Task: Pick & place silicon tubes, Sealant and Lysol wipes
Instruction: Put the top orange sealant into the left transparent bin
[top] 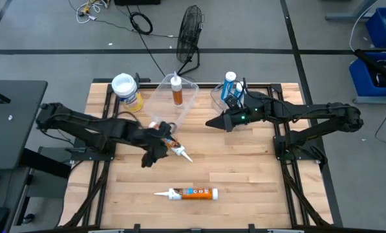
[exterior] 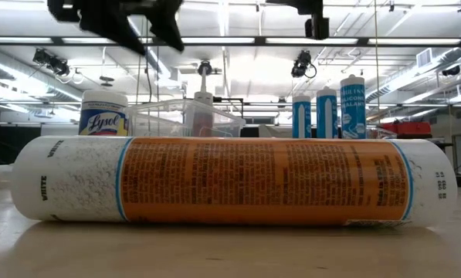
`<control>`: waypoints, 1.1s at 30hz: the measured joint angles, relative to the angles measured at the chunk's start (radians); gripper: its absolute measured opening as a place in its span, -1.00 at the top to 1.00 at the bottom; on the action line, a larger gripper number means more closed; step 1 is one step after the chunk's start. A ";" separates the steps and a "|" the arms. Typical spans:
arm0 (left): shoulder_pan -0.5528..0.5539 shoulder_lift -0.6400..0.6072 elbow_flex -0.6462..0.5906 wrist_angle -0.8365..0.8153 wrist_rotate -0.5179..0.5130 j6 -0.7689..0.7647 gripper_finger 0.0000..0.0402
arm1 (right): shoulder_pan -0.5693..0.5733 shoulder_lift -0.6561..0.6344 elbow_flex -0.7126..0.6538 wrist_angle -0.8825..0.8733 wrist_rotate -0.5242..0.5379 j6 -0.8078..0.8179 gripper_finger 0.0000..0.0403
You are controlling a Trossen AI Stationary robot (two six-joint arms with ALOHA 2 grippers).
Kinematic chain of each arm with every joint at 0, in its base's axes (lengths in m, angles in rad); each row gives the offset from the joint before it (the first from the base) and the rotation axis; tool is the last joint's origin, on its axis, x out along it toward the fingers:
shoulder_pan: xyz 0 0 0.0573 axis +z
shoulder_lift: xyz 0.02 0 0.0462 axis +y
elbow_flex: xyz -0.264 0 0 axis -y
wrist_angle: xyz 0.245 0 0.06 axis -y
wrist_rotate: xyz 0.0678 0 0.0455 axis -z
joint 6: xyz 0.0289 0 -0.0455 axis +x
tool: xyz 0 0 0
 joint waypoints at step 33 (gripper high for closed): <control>0.152 0.530 0.117 -0.055 0.137 0.264 -0.69 | 0.188 -0.001 0.000 -0.019 0.056 0.041 -0.25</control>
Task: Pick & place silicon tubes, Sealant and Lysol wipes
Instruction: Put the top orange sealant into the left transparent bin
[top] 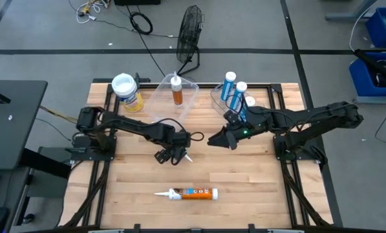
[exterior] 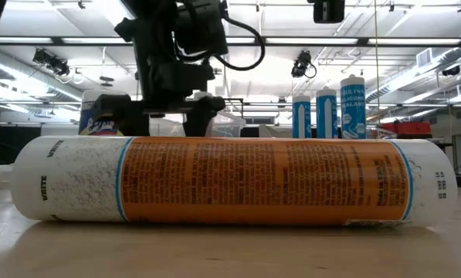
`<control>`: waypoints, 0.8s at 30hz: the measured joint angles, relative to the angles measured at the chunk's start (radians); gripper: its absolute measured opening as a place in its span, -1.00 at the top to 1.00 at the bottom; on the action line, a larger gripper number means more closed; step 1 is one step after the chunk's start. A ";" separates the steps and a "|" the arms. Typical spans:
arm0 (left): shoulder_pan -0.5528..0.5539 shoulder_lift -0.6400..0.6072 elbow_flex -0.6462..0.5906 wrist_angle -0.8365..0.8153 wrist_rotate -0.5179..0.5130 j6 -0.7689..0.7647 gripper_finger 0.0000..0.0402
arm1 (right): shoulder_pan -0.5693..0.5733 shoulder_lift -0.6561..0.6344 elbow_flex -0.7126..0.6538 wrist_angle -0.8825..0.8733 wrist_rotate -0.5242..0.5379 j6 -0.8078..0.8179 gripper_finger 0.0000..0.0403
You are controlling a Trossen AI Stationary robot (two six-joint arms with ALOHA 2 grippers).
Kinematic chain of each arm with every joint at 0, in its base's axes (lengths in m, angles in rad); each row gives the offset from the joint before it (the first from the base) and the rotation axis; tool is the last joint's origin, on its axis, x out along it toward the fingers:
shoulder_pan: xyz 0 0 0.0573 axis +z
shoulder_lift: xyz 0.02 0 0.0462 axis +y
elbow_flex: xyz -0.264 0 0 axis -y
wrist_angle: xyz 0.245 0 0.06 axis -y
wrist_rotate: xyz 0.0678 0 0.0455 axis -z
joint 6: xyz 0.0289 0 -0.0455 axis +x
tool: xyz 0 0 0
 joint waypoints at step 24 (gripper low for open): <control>-0.031 0.077 0.000 -0.024 -0.004 -0.038 -0.16 | 0.000 0.000 0.000 -0.004 0.008 0.003 -0.25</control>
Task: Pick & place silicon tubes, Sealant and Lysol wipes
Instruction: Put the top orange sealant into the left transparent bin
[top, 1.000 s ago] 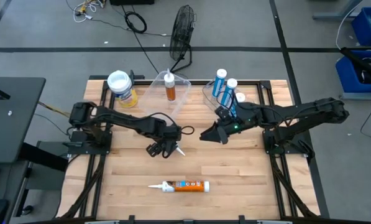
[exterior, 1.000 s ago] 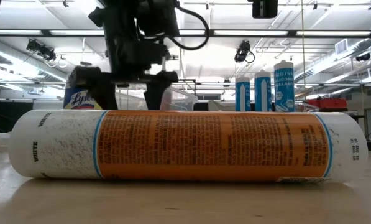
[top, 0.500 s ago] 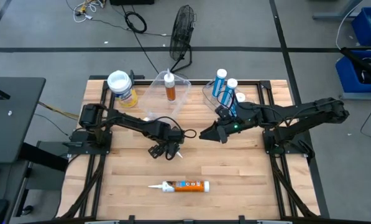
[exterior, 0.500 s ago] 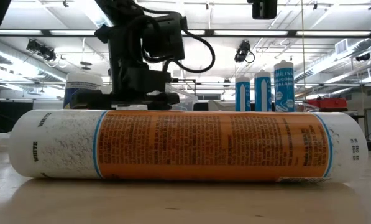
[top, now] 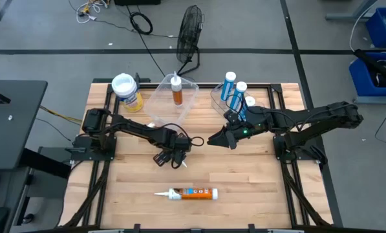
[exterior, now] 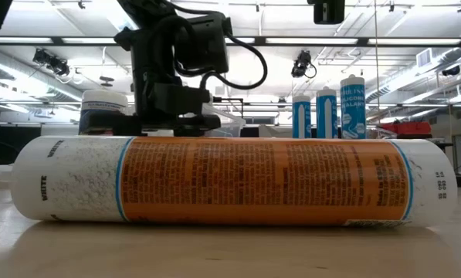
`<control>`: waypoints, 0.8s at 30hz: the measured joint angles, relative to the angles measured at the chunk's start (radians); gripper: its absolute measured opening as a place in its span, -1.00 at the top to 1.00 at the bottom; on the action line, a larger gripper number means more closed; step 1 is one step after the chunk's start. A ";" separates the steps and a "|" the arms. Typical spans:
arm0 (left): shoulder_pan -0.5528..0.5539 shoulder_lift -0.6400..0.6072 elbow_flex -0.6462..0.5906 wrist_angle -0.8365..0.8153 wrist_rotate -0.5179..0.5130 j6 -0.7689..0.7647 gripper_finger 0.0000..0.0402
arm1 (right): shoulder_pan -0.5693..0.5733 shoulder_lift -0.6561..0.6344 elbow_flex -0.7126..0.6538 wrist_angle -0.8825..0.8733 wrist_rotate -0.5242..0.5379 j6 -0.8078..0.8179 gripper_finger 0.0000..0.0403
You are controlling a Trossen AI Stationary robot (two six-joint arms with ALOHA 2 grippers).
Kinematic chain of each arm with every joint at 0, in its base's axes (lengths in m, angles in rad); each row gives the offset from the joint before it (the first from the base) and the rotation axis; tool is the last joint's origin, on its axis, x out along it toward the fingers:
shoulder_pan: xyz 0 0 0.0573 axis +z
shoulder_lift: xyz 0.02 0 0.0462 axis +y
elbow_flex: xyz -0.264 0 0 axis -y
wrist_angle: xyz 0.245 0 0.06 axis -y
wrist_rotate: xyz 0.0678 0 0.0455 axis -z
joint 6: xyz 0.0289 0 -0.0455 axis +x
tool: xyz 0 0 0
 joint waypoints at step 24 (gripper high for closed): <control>-0.094 -0.011 0.258 -0.251 -0.037 -0.278 -0.11 | 0.016 -0.003 0.000 -0.045 -0.141 -0.031 -0.25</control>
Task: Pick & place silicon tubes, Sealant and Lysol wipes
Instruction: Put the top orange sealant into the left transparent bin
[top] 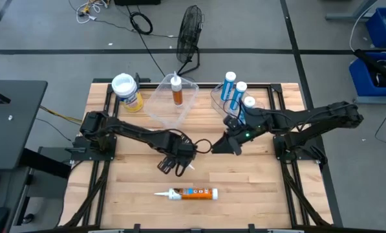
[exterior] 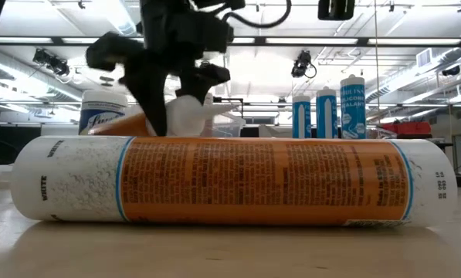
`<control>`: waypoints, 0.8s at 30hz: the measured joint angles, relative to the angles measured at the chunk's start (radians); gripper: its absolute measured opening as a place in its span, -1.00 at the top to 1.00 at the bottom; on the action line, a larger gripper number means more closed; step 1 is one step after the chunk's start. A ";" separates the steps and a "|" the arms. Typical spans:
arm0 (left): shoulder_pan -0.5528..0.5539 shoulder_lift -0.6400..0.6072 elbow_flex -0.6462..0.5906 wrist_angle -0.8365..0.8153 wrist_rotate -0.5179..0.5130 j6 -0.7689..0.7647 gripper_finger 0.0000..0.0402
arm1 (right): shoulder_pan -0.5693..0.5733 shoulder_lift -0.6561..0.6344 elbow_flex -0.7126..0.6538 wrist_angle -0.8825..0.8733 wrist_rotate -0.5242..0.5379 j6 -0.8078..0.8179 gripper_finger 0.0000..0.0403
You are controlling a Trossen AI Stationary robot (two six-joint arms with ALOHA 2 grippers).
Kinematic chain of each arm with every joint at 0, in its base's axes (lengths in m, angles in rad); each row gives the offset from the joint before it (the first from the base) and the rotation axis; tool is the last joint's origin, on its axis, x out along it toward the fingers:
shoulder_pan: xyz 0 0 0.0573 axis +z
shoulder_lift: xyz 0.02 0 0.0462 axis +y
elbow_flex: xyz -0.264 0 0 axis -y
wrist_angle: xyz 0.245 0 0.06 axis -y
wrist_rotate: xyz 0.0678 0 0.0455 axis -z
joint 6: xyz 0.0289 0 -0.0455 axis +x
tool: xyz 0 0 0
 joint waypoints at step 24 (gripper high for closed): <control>0.055 -0.003 0.510 -0.061 -0.024 -0.558 -0.11 | 0.154 -0.365 0.001 -0.522 0.306 -0.245 0.26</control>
